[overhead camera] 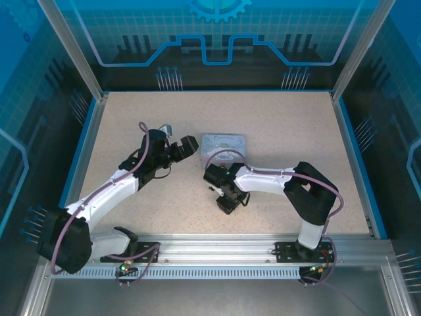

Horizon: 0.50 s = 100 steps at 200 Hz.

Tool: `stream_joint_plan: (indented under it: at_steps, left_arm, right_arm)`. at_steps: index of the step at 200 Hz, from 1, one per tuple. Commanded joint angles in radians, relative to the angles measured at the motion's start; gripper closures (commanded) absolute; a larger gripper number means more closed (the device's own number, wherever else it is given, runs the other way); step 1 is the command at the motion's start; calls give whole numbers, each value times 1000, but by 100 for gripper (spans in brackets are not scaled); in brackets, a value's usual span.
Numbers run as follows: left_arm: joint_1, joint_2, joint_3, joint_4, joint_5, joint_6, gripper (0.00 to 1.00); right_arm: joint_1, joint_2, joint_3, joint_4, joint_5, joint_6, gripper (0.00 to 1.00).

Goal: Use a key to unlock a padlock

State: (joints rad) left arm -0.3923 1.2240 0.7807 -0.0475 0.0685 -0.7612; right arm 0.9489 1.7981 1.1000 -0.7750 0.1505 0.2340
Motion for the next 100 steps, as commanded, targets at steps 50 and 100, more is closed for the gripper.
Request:
stream_joint_plan:
  at_steps: [50, 100]
  left_arm:
    - [12, 14, -14, 18, 25, 1, 1]
    - [14, 21, -17, 26, 35, -1, 1]
  right_arm:
    - [2, 7, -16, 2, 5, 10, 75]
    - [-10, -5, -27, 17, -8, 23, 85]
